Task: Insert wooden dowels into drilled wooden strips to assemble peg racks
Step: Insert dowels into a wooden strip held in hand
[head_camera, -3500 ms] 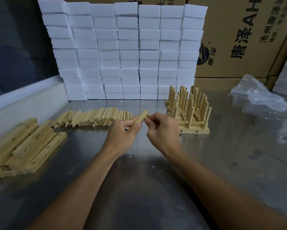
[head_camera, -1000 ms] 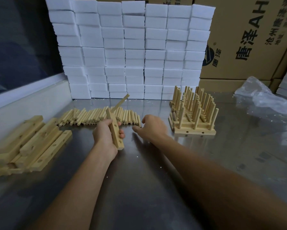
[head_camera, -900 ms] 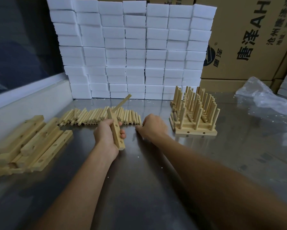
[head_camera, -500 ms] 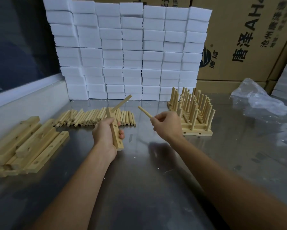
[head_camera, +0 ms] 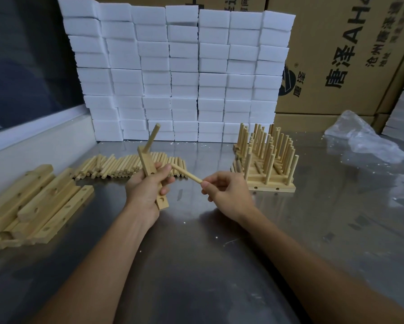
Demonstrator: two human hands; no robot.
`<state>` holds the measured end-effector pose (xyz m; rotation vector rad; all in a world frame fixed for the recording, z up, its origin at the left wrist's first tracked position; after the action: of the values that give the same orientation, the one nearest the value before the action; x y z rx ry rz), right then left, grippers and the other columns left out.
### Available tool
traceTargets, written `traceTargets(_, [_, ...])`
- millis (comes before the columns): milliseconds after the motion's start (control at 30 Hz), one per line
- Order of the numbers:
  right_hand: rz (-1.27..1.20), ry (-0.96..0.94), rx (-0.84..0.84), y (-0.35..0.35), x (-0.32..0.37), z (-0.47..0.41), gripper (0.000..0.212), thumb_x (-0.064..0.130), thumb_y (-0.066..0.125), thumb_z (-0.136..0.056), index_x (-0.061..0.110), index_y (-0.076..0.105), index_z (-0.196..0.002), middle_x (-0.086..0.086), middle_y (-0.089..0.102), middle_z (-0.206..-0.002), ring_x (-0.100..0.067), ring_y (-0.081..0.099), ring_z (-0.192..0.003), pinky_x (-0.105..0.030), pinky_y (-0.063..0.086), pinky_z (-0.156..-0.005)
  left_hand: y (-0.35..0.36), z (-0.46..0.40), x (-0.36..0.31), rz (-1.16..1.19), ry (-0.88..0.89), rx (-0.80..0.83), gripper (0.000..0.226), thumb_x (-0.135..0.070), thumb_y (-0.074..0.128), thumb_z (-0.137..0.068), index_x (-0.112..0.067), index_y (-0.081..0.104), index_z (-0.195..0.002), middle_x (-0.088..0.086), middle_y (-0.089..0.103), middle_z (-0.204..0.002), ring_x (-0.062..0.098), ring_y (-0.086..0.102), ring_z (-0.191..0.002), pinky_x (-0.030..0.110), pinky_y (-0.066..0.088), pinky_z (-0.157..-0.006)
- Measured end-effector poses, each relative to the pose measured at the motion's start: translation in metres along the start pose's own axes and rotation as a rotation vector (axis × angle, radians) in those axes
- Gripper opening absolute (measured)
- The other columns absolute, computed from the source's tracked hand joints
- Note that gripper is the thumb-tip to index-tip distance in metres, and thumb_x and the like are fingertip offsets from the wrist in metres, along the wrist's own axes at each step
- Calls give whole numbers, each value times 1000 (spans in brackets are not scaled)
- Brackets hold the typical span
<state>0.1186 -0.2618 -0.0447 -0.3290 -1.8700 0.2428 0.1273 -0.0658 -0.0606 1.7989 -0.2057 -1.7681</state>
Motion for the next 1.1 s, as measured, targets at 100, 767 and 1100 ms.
traceTargets(100, [46, -27, -22, -3, 0, 2, 7, 16, 68, -91, 12, 74, -89, -2, 73, -75, -11, 65, -63, -30, 58, -65, 3, 2, -1, -22, 20, 27, 22, 1, 77, -78, -9, 64, -92, 3, 73, -69, 9, 65, -54, 16, 37, -37])
traceTargets(767, [367, -431, -218, 2, 46, 20, 24, 39, 63, -94, 18, 73, -101, 4, 72, -83, -9, 64, -70, -37, 56, -60, 36, 20, 13, -27, -138, 250, 28, -21, 52, -97, 2, 66, -102, 10, 67, -71, 18, 56, -52, 22, 36, -37])
traceTargets(1100, [143, -346, -261, -4, 40, 15, 13, 27, 69, -92, 16, 71, -87, 1, 64, -79, -8, 57, -72, -15, 44, -62, 38, 25, 14, -43, -174, 265, 37, -26, 44, -104, 3, 65, -109, 8, 56, -72, 13, 52, -51, 22, 41, -40])
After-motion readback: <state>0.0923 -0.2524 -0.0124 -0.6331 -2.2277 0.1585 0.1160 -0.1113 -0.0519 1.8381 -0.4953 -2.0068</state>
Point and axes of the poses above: each hand's wrist, its own z-axis away from the middle knuckle, its own y-axis out of the palm, x = y × z, the point moved 7 cm from there along -z, towards the middle knuckle
